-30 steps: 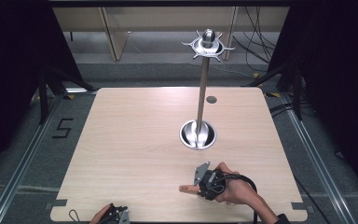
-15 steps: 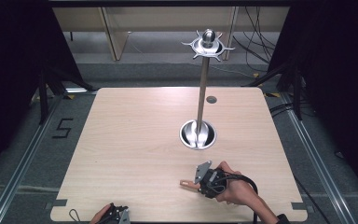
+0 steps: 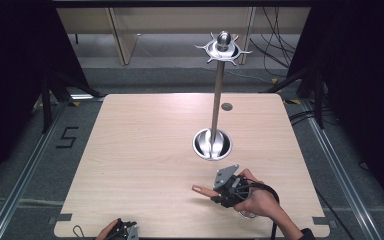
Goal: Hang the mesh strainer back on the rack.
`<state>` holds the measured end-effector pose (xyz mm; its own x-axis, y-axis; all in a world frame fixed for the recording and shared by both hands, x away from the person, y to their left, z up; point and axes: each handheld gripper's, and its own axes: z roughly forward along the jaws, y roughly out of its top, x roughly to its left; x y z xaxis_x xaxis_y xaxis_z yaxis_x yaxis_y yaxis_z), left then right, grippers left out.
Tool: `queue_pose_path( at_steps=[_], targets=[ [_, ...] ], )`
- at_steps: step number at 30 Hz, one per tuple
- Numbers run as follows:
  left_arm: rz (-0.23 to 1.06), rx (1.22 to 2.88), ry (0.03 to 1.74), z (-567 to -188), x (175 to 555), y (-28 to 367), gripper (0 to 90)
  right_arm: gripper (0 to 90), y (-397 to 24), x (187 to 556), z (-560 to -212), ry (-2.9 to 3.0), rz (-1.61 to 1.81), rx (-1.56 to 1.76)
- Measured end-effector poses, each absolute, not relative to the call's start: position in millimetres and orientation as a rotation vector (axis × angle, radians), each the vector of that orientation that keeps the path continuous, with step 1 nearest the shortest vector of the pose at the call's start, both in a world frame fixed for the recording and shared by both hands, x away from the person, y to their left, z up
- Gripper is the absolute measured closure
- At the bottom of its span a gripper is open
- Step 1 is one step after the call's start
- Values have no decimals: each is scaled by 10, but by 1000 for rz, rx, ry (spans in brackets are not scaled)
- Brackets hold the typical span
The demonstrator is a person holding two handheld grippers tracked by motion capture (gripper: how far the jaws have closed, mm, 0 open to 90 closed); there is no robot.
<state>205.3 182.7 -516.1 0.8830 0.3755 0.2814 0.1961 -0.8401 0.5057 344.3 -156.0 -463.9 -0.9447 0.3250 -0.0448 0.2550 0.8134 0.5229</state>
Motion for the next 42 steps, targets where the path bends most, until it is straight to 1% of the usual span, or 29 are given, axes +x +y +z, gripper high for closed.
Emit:
queue_pose_path(
  at_steps=[5, 8, 9, 10, 11, 12, 13, 18, 34, 35, 42],
  targets=[
    [527, 2585, 405, -5157, 2060, 1821, 162, 685, -1617, 3476, -4585, 2850, 889, 471],
    [510, 2580, 395, -5168, 2057, 1819, 163, 685, -1649, 3486, -4547, 2829, 950, 521],
    [474, 2618, 392, -5131, 2063, 1831, 163, 685, -1651, 3504, -4549, 2800, 995, 499],
    [458, 2622, 381, -5131, 2070, 1830, 163, 686, -1657, 3489, -4532, 2795, 1008, 549],
    [454, 2624, 370, -5132, 2075, 1829, 163, 685, -1668, 3500, -4511, 2800, 1024, 532],
    [515, 2582, 389, -5164, 2052, 1820, 163, 685, -1671, 3493, -4495, 2793, 1043, 545],
    [516, 2592, 385, -5157, 2052, 1822, 163, 686, -1664, 3513, -4497, 2781, 1088, 499],
    [518, 2594, 382, -5157, 2053, 1823, 163, 686, -1691, 3487, -4400, 2783, 1211, 525],
    [533, 2585, 394, -5158, 2045, 1823, 162, 688, -1829, 3539, -4234, 2613, 1391, 620],
    [514, 2583, 385, -5162, 2051, 1821, 162, 688, -1841, 3535, -4217, 2596, 1402, 641],
    [517, 2589, 384, -5158, 2054, 1823, 162, 689, -1912, 3552, -4123, 2515, 1472, 634]
  ],
)
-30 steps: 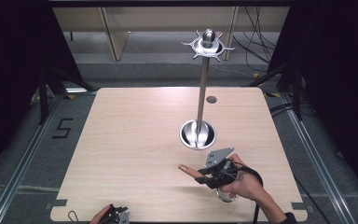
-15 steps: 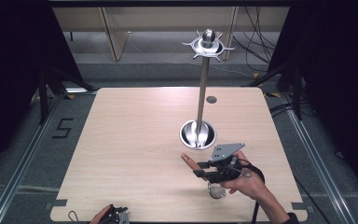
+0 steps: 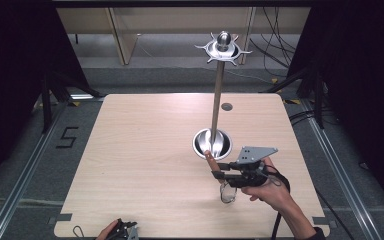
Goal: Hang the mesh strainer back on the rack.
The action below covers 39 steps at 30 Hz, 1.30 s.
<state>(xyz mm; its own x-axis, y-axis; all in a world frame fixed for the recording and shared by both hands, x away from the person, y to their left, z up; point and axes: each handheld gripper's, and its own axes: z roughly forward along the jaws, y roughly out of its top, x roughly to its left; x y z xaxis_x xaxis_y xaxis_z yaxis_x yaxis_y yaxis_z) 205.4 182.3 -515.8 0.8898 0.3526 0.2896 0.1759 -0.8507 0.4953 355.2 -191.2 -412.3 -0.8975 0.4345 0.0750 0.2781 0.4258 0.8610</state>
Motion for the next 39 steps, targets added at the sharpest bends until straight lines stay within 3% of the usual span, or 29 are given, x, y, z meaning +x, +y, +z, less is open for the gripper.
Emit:
queue_pose_path(
  at_steps=[4, 5, 6, 24, 39],
  targets=[
    [448, 2623, 372, -5138, 2074, 1831, 162, 690, -1930, 3561, -4078, 2464, 1501, 629],
    [517, 2589, 387, -5161, 2053, 1824, 162, 690, -1939, 3556, -4058, 2474, 1500, 645],
    [460, 2618, 376, -5141, 2072, 1829, 162, 690, -1938, 3560, -4054, 2463, 1506, 661],
    [451, 2623, 380, -5143, 2085, 1839, 162, 690, -2092, 3700, -3851, 2321, 1537, 721],
    [450, 2622, 379, -5136, 2083, 1839, 162, 691, -2217, 3817, -3406, 2142, 1580, 733]
  ],
)
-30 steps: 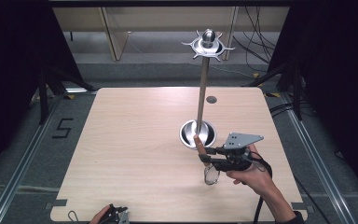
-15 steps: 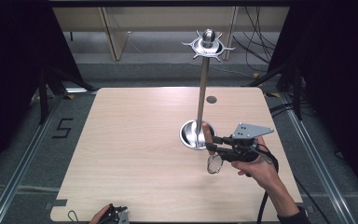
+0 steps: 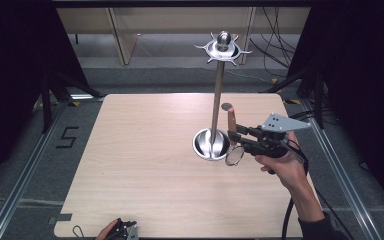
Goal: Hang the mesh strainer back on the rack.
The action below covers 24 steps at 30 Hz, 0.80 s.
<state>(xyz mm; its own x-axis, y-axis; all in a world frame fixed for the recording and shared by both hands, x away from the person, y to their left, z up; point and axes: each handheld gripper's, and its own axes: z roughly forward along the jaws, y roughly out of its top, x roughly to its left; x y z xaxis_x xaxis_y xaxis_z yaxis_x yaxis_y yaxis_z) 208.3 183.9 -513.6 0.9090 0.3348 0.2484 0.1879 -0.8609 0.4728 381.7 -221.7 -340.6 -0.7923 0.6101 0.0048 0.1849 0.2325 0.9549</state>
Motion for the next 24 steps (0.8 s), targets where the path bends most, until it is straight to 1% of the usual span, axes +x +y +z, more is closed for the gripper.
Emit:
queue_pose_path(
  at_steps=[13, 24],
  targets=[
    [450, 2622, 379, -5135, 2084, 1839, 162, 691, -2241, 3927, -3250, 2044, 1607, 793],
    [451, 2623, 375, -5135, 2083, 1837, 162, 691, -2221, 3937, -3050, 1968, 1665, 794]
  ],
)
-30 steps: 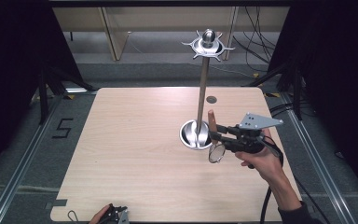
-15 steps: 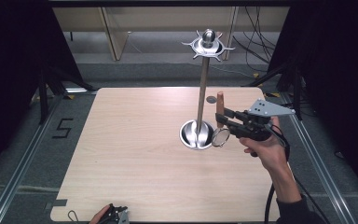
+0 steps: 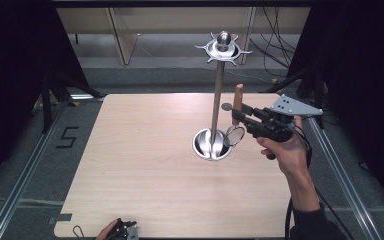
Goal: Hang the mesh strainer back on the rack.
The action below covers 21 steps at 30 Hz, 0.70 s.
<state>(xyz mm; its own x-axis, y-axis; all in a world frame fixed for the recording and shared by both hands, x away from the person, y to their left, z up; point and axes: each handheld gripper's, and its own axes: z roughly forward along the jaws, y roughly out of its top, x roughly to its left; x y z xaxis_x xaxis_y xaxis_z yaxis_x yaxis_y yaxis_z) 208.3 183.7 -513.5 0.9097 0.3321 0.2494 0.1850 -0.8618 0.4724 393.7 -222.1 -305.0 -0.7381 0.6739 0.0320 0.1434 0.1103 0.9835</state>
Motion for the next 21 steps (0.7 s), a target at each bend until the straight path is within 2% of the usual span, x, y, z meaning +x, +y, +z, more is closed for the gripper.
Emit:
queue_pose_path(
  at_steps=[16, 18, 19, 21],
  targets=[
    [470, 2621, 383, -5133, 2073, 1837, 160, 691, -2218, 4023, -2780, 1904, 1665, 810],
    [524, 2558, 416, -5172, 2049, 1821, 161, 691, -2211, 4039, -2748, 1901, 1645, 814],
    [471, 2610, 391, -5135, 2071, 1834, 161, 691, -2204, 4059, -2730, 1895, 1639, 813],
    [475, 2618, 384, -5130, 2072, 1837, 160, 691, -2207, 4084, -2704, 1892, 1630, 809]
  ],
)
